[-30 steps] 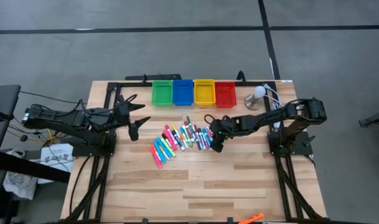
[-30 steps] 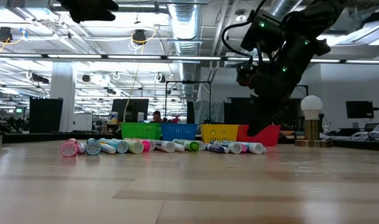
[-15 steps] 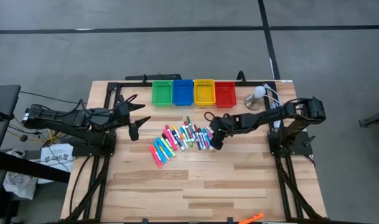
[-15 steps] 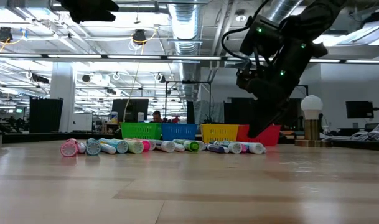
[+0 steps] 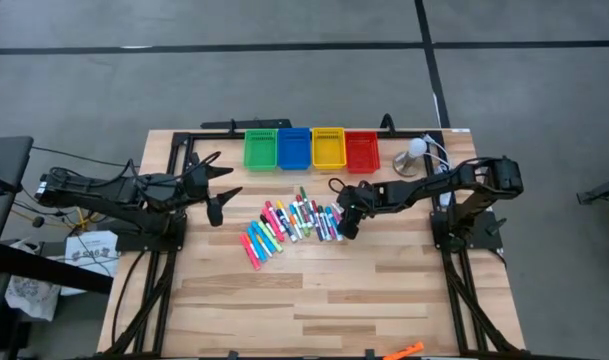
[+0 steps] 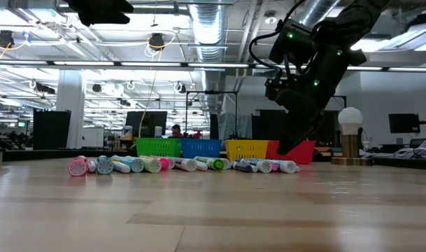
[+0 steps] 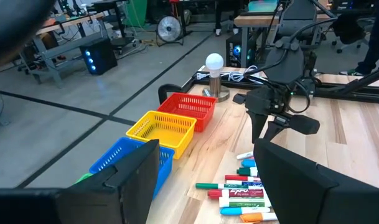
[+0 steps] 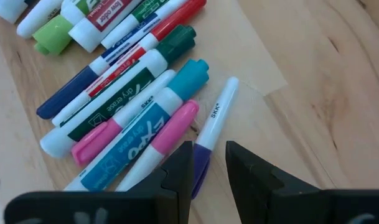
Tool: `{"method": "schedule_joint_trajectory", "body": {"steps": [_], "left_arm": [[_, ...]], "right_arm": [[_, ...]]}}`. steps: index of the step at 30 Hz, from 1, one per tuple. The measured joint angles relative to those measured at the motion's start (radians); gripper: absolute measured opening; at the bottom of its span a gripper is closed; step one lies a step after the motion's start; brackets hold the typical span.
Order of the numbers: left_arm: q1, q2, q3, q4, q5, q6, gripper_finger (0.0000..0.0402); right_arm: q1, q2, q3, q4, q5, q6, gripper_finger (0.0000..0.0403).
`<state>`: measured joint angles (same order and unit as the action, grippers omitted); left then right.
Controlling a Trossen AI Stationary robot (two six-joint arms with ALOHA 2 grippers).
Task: Pick & Place Markers
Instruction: Put the purple mini marker into the red basket
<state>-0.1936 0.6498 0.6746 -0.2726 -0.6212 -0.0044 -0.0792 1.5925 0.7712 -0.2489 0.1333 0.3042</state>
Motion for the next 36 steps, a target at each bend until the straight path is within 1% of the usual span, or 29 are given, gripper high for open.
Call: {"method": "schedule_joint_trajectory", "body": {"steps": [7, 36], "left_arm": [[0.0, 0.0, 0.0, 0.0, 0.0, 0.0, 0.026], [0.0, 0.0, 0.0, 0.004, 0.0, -0.004, 0.026]], "right_arm": [[0.0, 0.0, 0.0, -0.001, -0.003, -0.025, 0.0087], [0.014, -0.001, -0.011, -0.001, -0.006, -0.015, 0.0087]]}}
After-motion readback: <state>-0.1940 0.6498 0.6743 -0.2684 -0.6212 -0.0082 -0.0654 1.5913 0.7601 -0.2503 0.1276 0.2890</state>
